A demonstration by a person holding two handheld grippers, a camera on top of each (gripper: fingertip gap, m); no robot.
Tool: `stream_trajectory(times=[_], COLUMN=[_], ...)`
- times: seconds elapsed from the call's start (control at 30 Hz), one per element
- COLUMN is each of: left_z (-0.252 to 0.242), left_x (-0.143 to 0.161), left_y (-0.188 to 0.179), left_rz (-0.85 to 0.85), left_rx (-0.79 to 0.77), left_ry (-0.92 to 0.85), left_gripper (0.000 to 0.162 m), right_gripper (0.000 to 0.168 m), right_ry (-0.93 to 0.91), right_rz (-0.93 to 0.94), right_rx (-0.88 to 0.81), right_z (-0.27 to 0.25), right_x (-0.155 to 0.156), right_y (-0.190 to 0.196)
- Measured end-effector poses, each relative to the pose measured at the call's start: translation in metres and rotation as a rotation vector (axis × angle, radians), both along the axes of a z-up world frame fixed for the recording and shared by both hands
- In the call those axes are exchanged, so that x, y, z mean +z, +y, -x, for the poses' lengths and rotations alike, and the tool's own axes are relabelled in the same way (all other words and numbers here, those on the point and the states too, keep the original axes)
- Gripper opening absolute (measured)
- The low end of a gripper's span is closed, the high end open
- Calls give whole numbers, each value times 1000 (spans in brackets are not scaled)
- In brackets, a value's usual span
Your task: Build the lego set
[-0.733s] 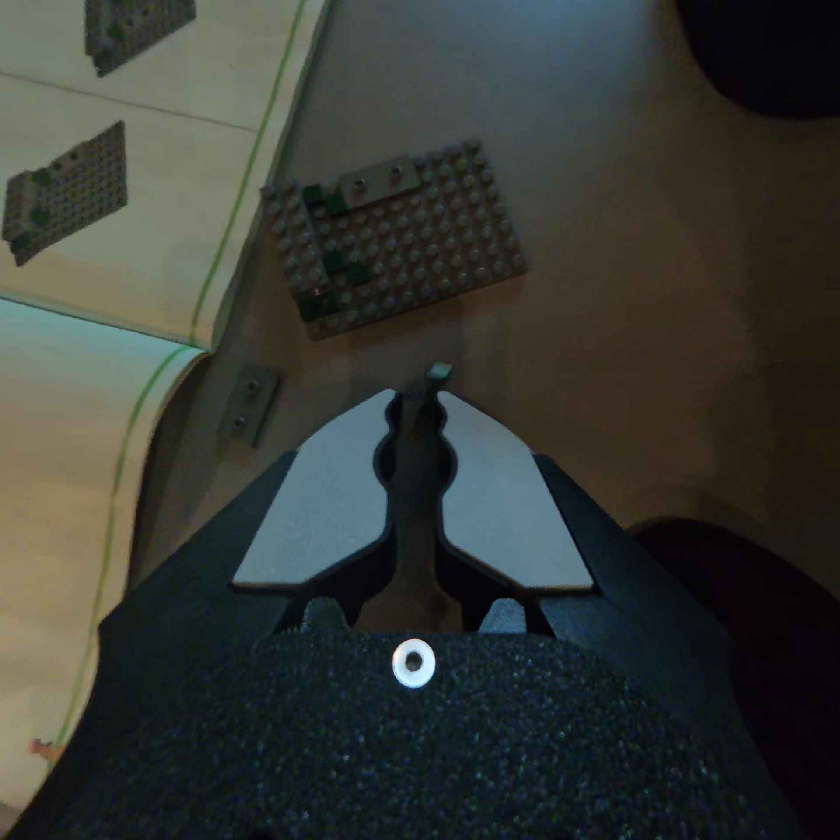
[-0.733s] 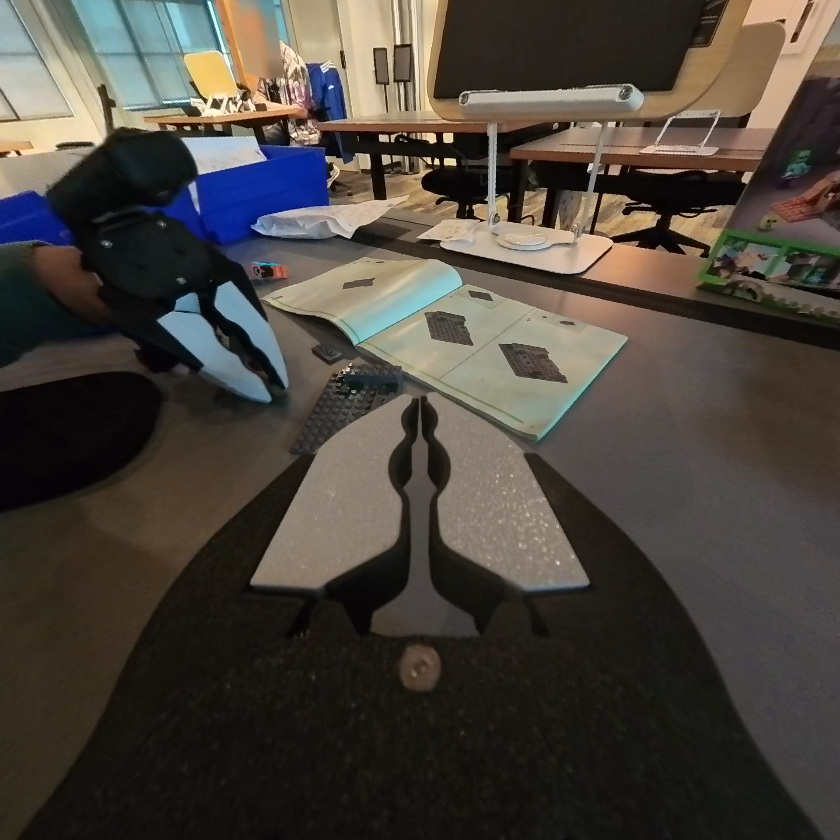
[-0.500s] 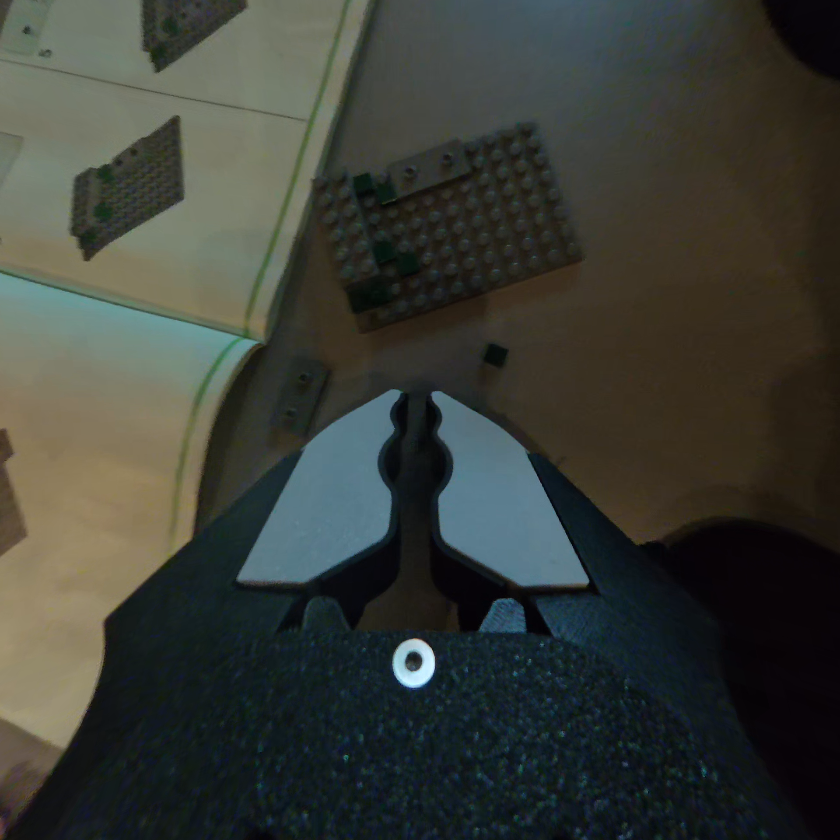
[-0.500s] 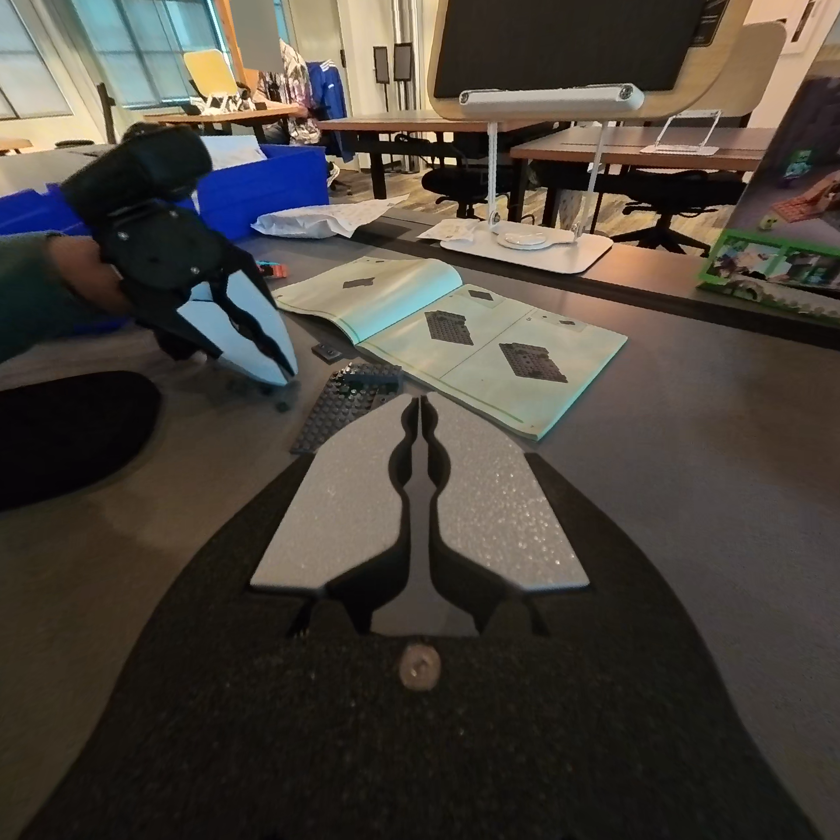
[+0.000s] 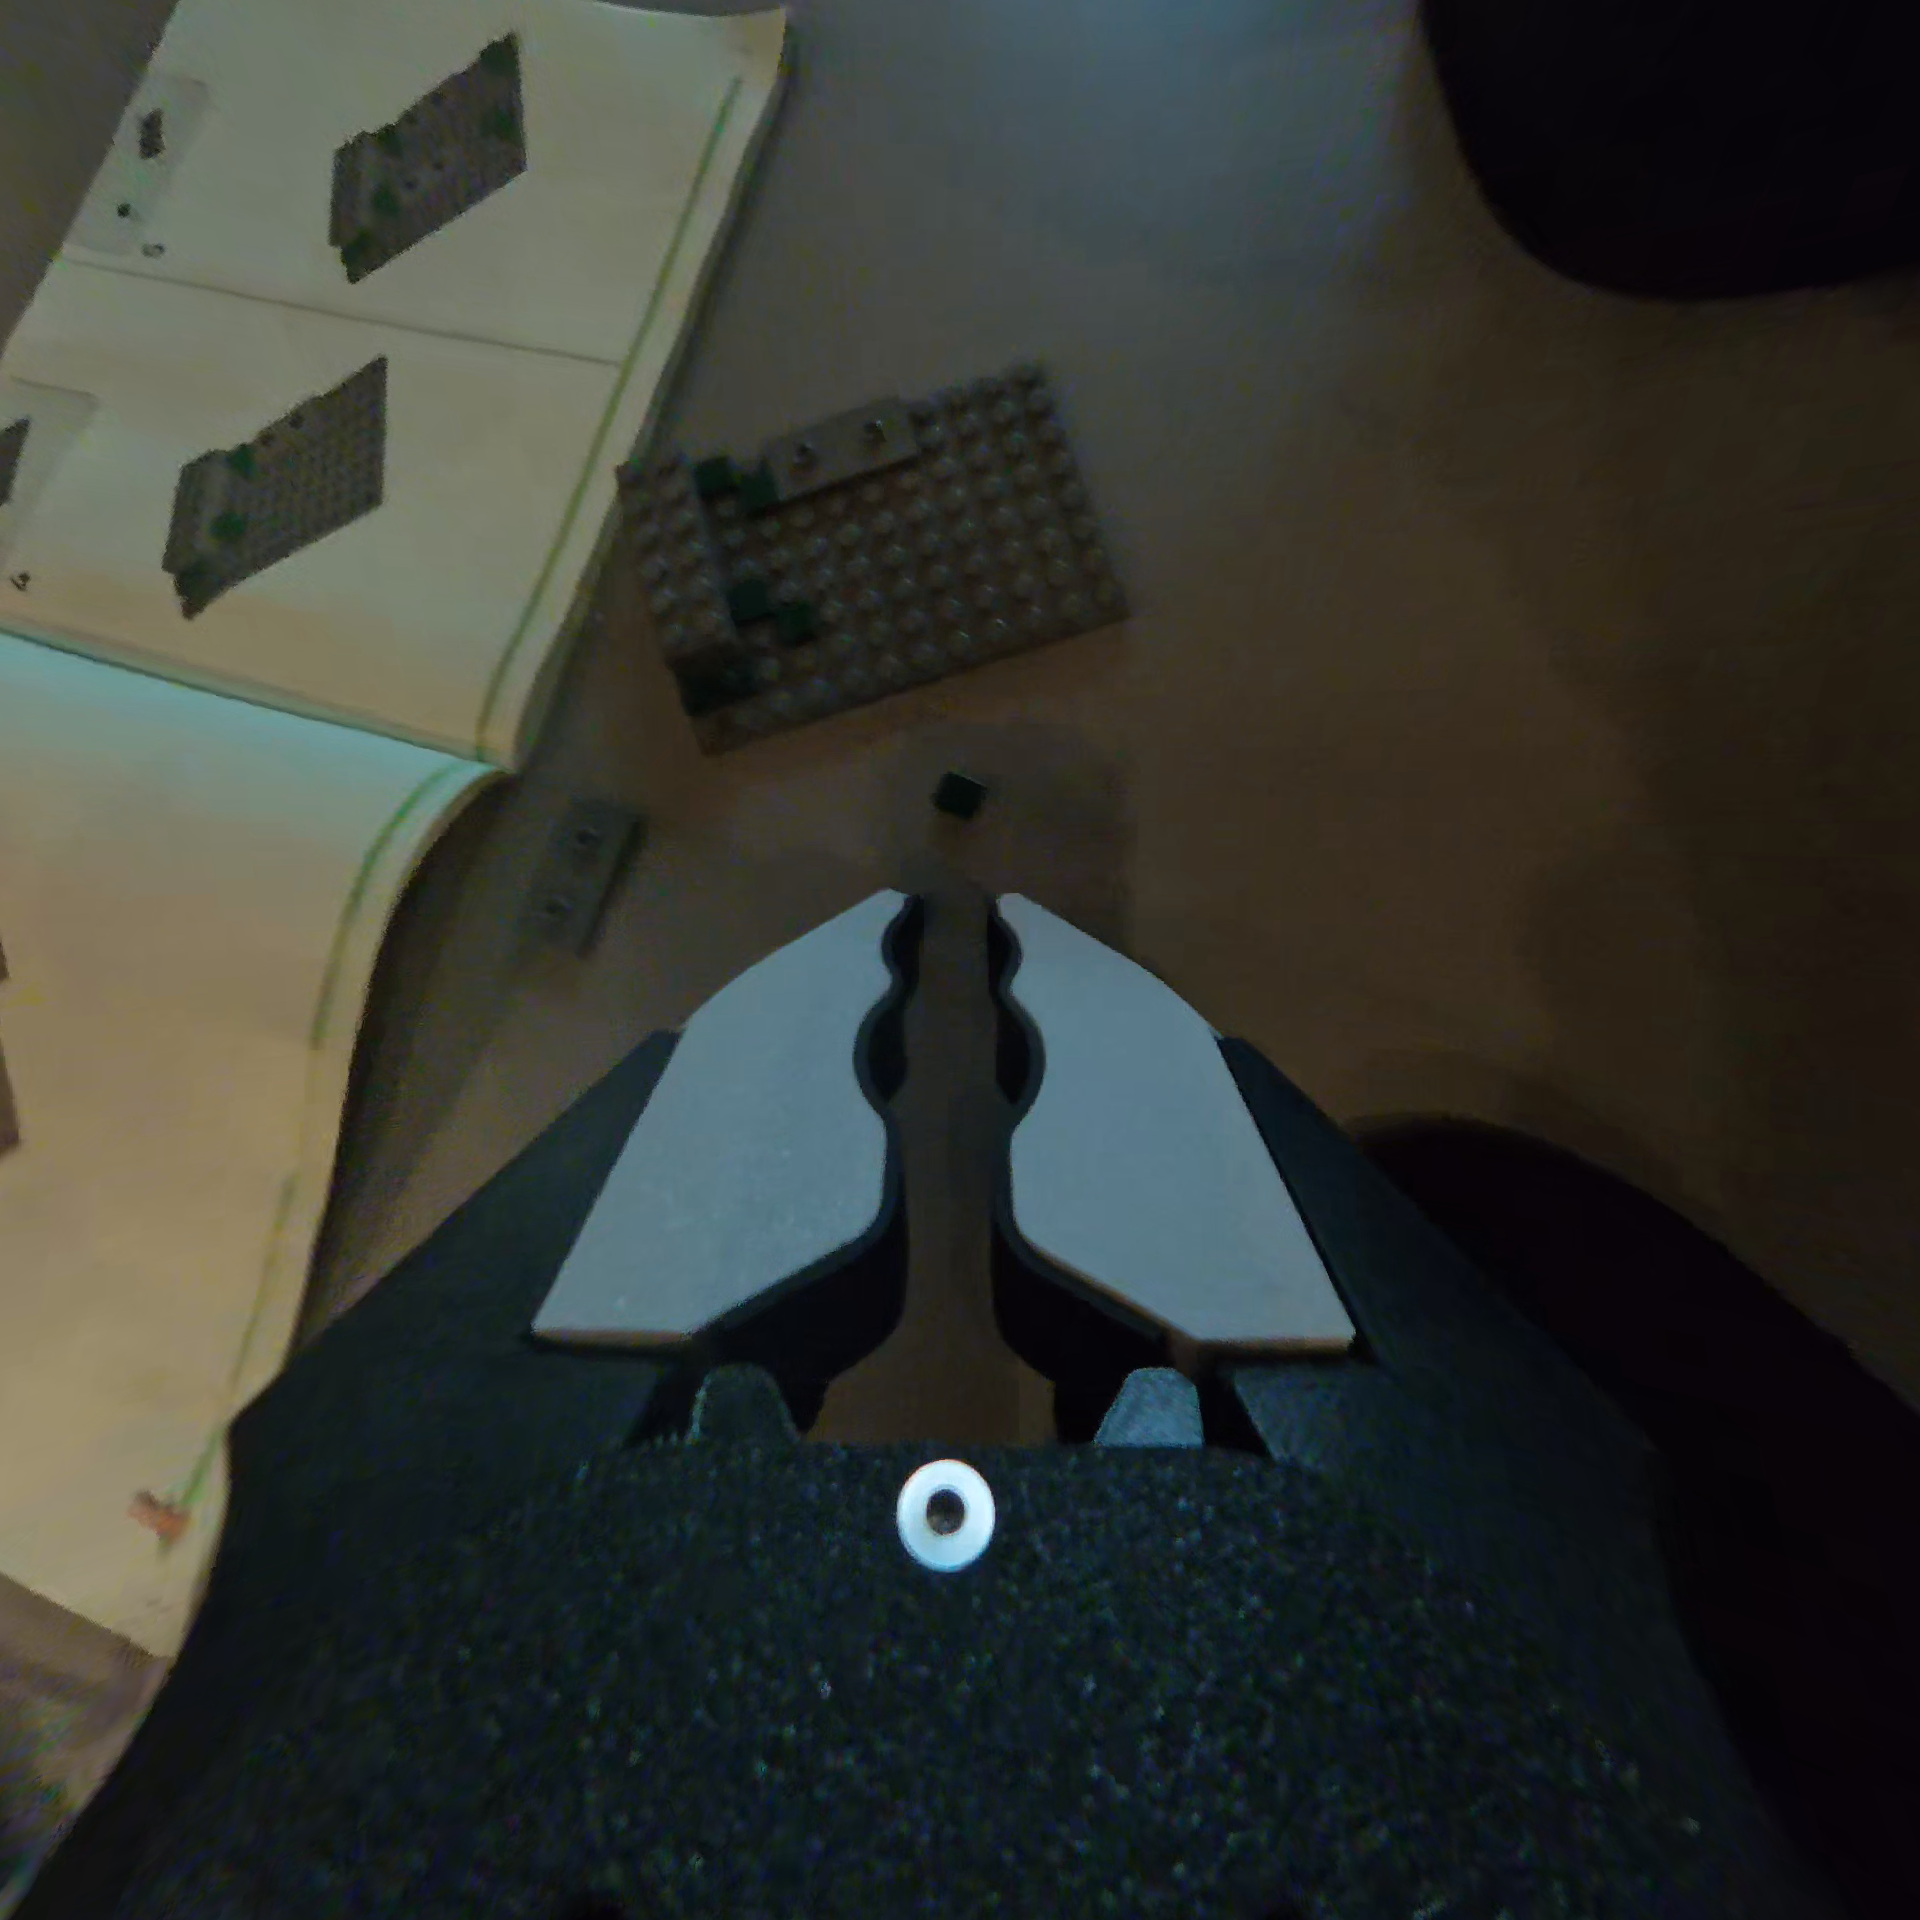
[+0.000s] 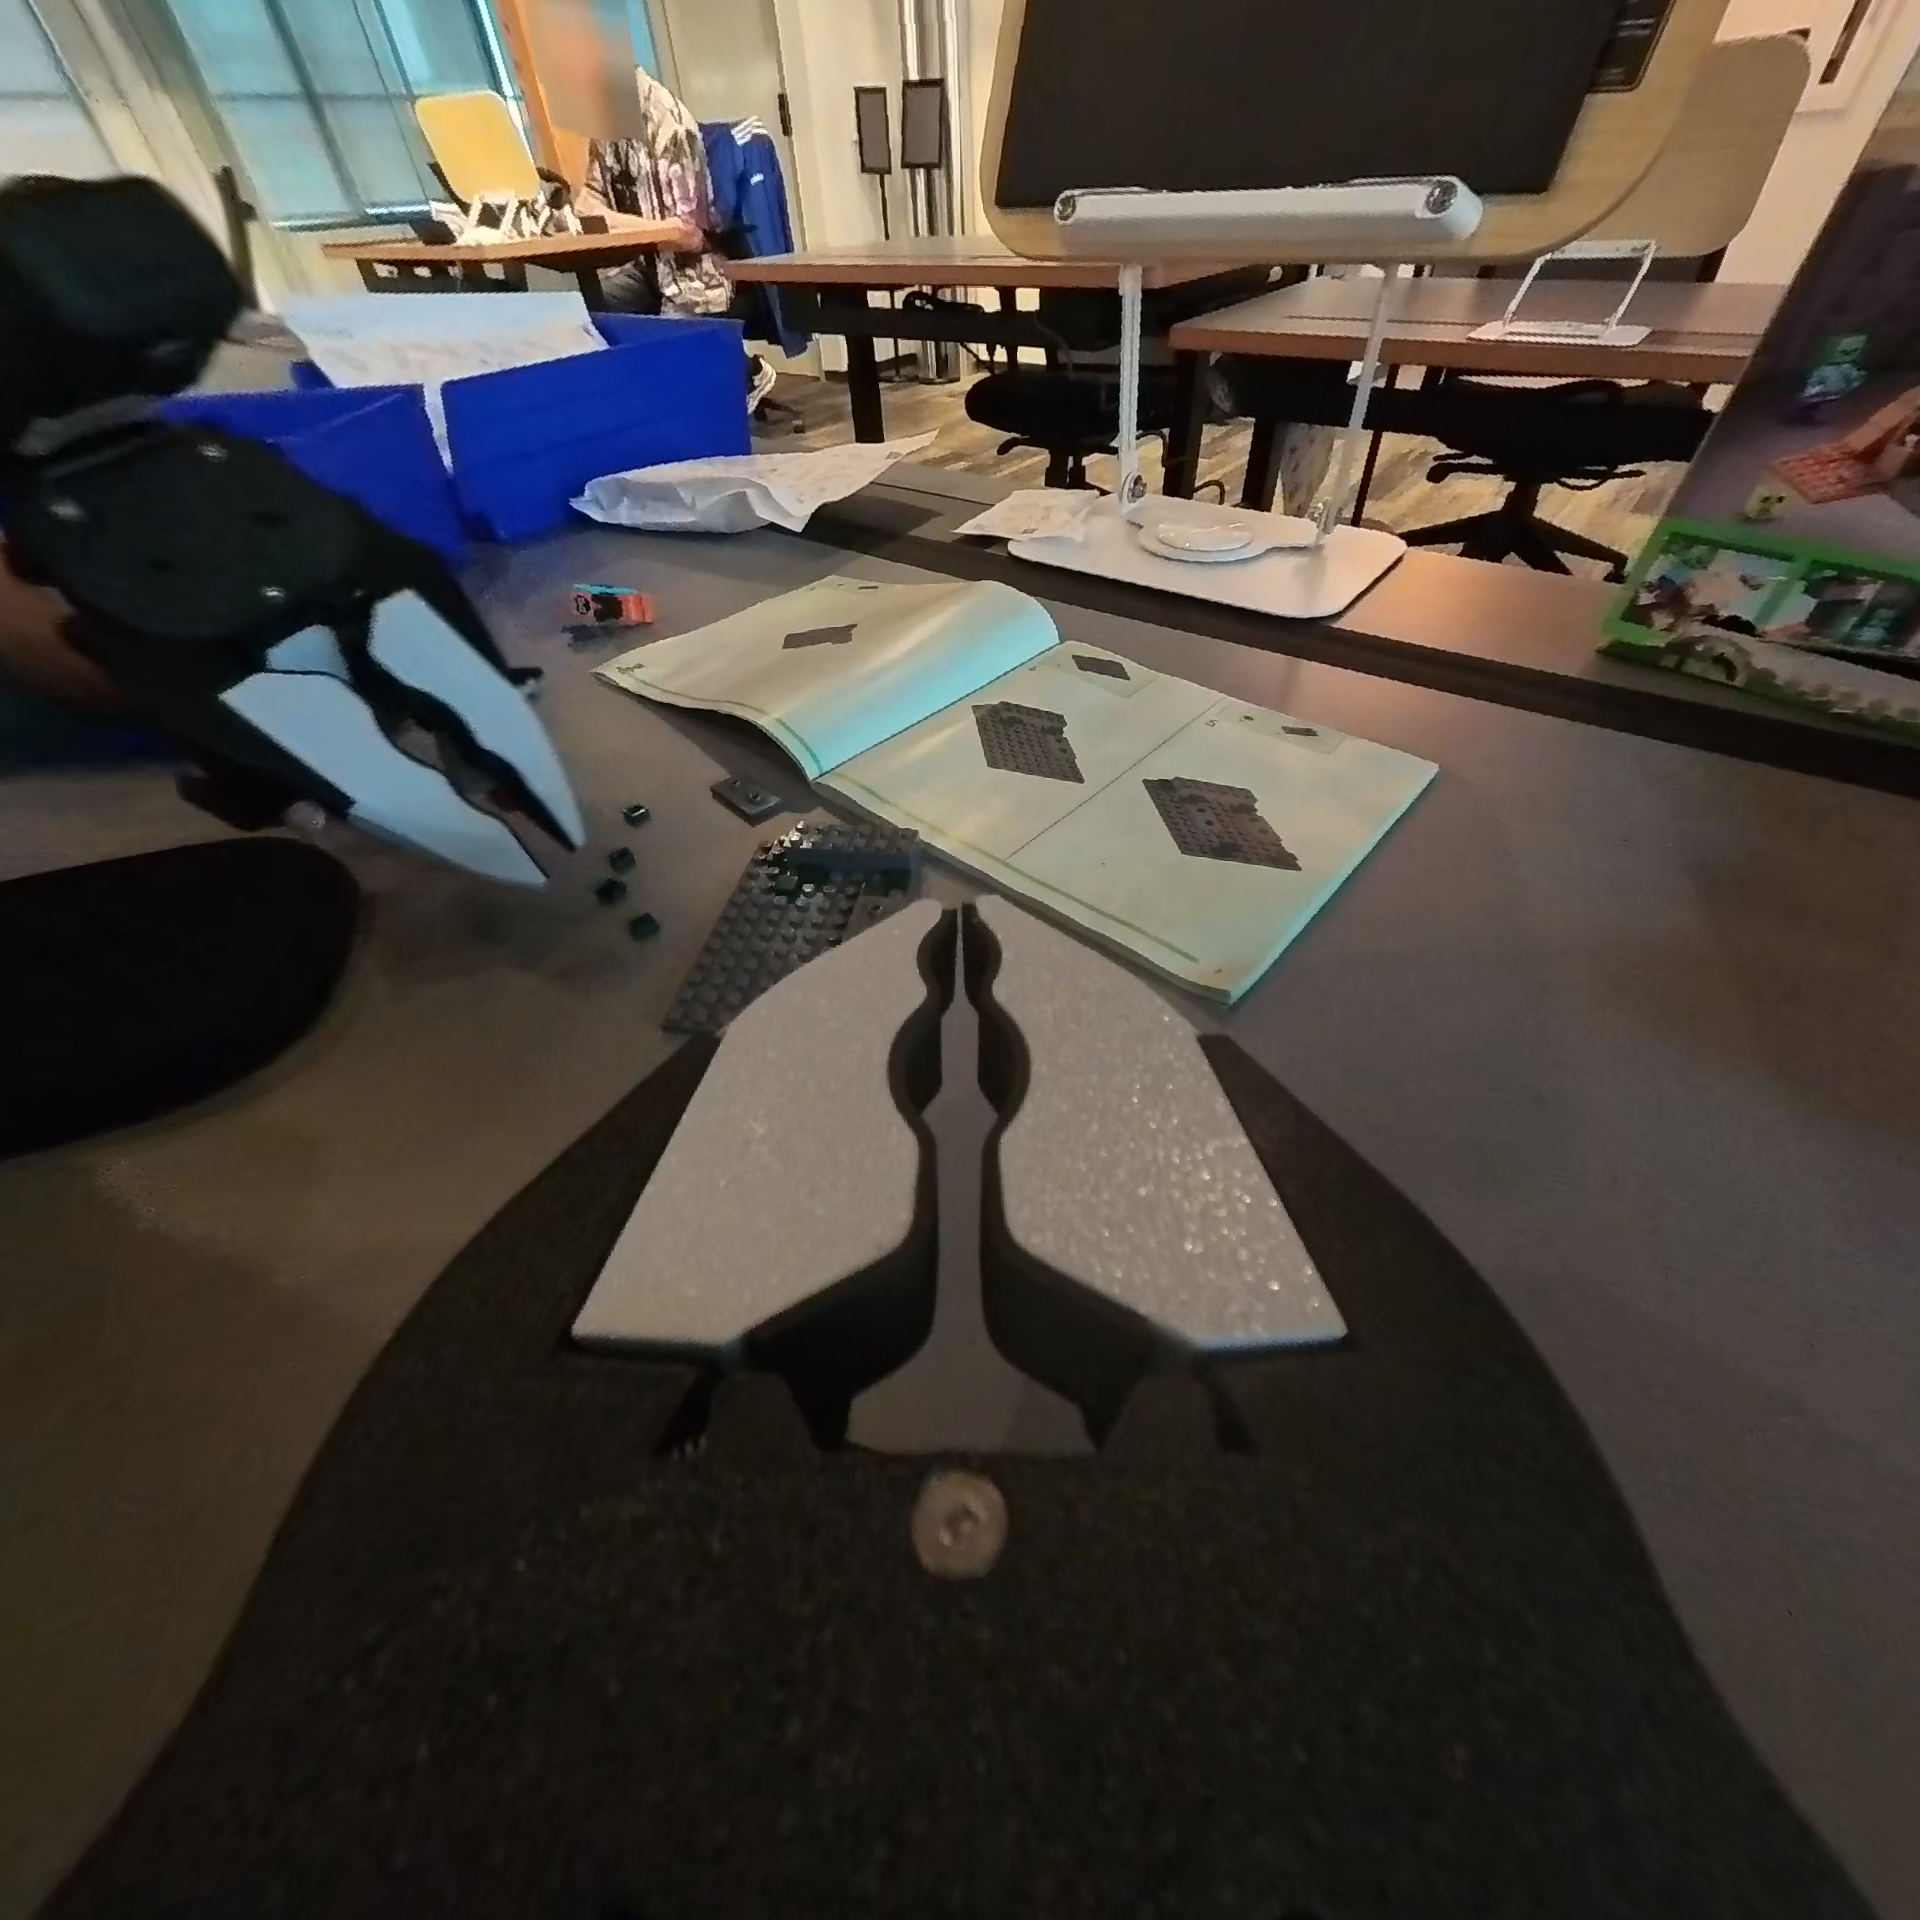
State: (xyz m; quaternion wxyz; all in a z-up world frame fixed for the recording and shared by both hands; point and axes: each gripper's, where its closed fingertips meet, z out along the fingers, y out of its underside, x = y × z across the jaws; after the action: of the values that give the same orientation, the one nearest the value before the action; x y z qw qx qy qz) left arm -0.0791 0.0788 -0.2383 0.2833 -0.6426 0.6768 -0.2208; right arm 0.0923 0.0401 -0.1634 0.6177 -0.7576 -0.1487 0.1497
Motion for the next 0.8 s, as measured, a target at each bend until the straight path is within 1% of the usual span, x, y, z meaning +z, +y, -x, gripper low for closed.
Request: stream_trajectory(times=[0.03,0.1,0.27,0.4,0.5,0.57,0.63,0.8], left_z=[2,7,18,26,29,27,27,28], left_x=[2,6,10,15,15,14,12,-1], left_y=[-2,-8,-22,-23,-22,-22,-18,-13], left_rz=[-4,-6,-28,-31,-20,-14,-52,-78], left_rx=[18,81,298,501,608,646,673,693], left_ry=[-13,-33,-81,-115,-111,-111,-107,-20], left_gripper=[8,1,0,0,0,0,0,0], right_gripper=[1,0,0,0,0,0,0,0], right_ry=[-1,-1,-43,-108,-172,-203,-231,-289], right_rz=[0,-3,-13,22,74,126,178,309], right_rx=[0,-3,-1,39,32,25,30,58], right_z=[0,0,4,29,51,67,84,124], right_x=[0,0,1,0,0,-3,-9,-39], right_y=[0,0,-1,-4,-4,-3,-2,3])
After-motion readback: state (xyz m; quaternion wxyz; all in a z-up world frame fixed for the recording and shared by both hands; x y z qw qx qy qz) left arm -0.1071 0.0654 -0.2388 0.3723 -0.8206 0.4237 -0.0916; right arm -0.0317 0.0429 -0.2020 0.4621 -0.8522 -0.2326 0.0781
